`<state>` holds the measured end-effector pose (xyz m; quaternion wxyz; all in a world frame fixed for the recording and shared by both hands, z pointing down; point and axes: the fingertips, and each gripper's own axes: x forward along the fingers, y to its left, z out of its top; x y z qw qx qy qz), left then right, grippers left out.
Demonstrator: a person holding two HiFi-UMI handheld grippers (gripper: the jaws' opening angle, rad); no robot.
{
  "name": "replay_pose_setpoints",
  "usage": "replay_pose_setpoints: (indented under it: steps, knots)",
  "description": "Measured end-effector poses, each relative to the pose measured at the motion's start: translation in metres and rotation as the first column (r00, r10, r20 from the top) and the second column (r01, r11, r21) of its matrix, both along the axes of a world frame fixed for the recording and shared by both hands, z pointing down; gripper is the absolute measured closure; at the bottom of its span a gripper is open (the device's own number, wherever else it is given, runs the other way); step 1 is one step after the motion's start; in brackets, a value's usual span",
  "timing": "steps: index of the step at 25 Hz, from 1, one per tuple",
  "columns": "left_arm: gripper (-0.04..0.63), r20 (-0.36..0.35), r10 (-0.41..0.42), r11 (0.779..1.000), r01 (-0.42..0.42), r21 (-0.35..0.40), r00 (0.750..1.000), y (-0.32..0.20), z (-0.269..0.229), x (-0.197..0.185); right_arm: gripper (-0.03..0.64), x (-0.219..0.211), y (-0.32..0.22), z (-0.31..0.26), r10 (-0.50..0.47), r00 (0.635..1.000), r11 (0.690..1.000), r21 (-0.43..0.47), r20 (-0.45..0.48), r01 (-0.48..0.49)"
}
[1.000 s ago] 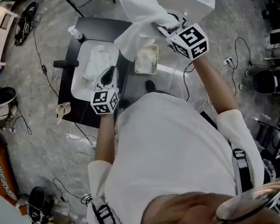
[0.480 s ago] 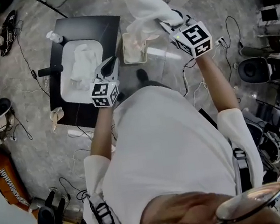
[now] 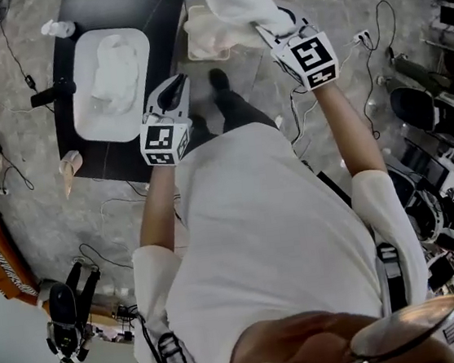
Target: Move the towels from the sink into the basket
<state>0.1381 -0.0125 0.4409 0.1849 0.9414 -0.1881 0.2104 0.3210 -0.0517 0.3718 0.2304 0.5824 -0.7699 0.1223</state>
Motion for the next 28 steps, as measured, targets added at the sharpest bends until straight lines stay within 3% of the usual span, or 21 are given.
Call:
replay_pose_setpoints:
  steps: [5, 10, 14, 18, 24, 28]
  knots:
    - [0.565, 0.023, -0.006, 1.0, 0.006, -0.004, 1.0, -0.003, 0.045, 0.001, 0.509, -0.008, -0.005, 0.101, 0.009, 1.0, 0.997, -0.077, 0.027, -0.007]
    - [0.565, 0.047, -0.02, 0.998, 0.022, -0.055, 0.999, 0.009, 0.107, 0.002, 0.505, -0.023, -0.003, 0.237, 0.044, 0.996, 0.981, -0.19, 0.077, -0.029]
    - [0.565, 0.069, -0.025, 0.996, 0.031, -0.086, 0.997, 0.009, 0.178, 0.018, 0.505, -0.027, -0.011, 0.36, 0.095, 0.991, 0.947, -0.315, 0.098, -0.059]
    - [0.565, 0.087, -0.056, 0.987, 0.069, -0.147, 0.995, -0.006, 0.247, 0.008, 0.498, -0.057, -0.028, 0.458, 0.153, 0.982, 0.897, -0.434, 0.113, -0.09]
    - [0.565, 0.117, -0.075, 0.976, 0.097, -0.196, 0.99, -0.005, 0.35, -0.013, 0.477, -0.095, -0.031, 0.597, 0.171, 0.981, 0.858, -0.502, 0.087, -0.105]
    - [0.565, 0.152, -0.071, 0.97, 0.104, -0.221, 0.986, 0.0, 0.4, -0.026, 0.441, -0.101, -0.029, 0.66, 0.174, 0.983, 0.834, -0.539, 0.054, -0.118]
